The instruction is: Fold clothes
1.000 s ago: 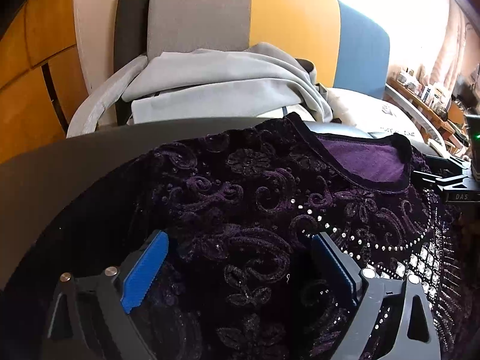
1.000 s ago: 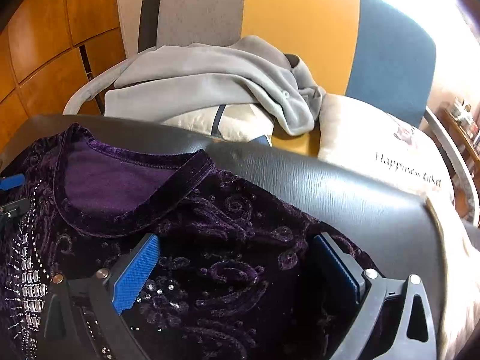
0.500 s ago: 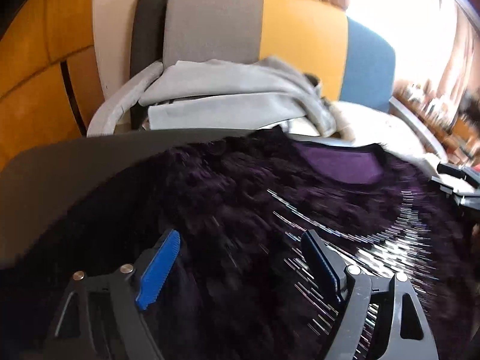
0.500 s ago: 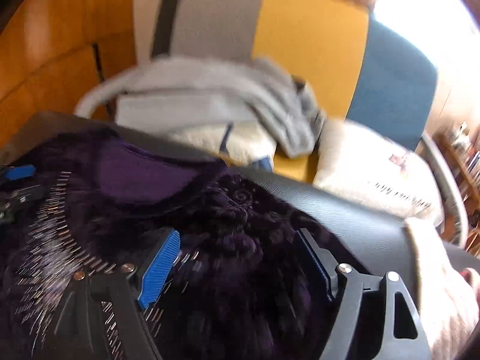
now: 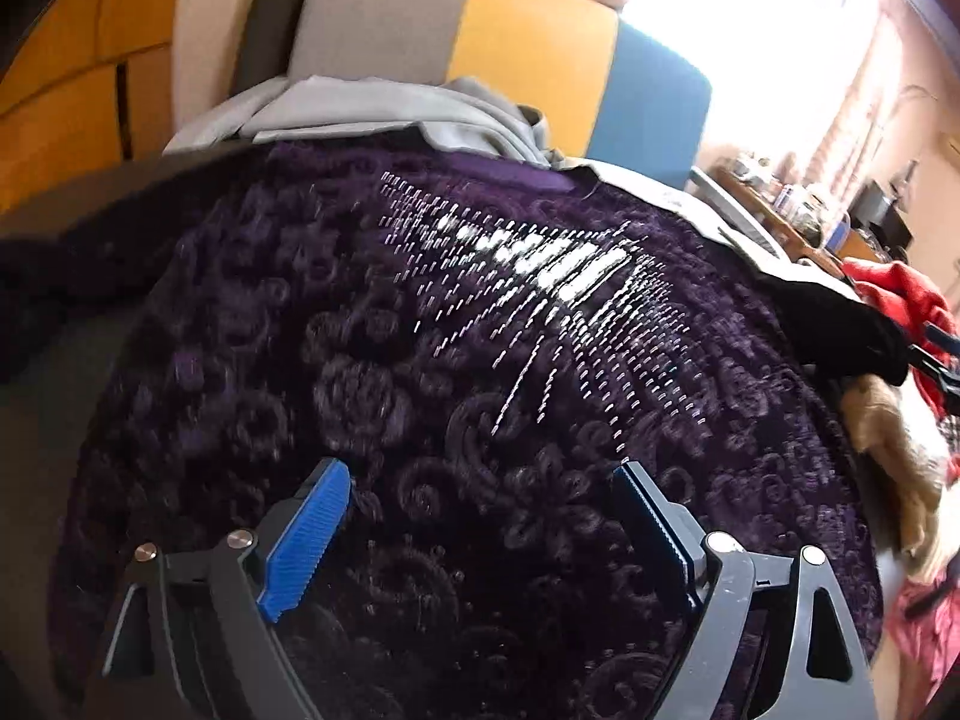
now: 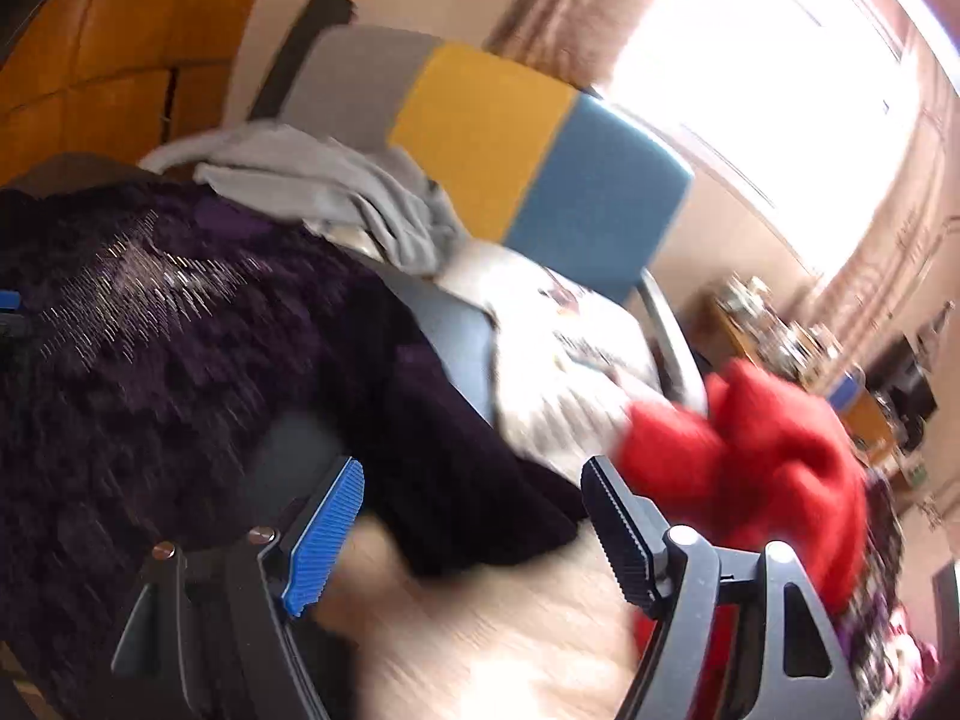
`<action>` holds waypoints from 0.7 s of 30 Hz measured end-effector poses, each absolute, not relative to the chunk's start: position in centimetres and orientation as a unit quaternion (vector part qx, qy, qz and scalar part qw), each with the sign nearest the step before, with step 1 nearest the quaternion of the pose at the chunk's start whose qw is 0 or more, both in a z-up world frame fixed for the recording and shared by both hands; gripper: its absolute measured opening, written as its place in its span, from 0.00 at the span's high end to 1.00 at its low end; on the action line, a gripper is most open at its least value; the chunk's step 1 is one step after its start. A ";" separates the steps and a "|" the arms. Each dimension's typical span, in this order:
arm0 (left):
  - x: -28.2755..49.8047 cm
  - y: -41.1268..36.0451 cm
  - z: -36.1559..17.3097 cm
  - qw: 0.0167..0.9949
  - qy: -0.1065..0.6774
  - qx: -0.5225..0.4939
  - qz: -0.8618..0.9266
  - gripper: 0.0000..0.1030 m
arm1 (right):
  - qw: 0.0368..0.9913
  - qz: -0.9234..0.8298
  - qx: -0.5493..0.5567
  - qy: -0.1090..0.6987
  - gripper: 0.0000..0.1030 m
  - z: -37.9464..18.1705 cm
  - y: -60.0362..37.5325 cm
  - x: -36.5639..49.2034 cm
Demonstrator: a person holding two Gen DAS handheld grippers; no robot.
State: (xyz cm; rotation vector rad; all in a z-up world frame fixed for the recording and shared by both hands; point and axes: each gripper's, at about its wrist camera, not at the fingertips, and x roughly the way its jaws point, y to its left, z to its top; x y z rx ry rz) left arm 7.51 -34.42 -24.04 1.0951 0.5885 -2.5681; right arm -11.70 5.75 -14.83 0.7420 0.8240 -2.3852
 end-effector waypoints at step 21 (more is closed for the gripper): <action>7.3 -34.0 -24.5 0.130 0.200 0.374 -0.896 0.01 | 0.612 -0.621 0.404 -0.277 0.67 -10.0 0.2 -17.2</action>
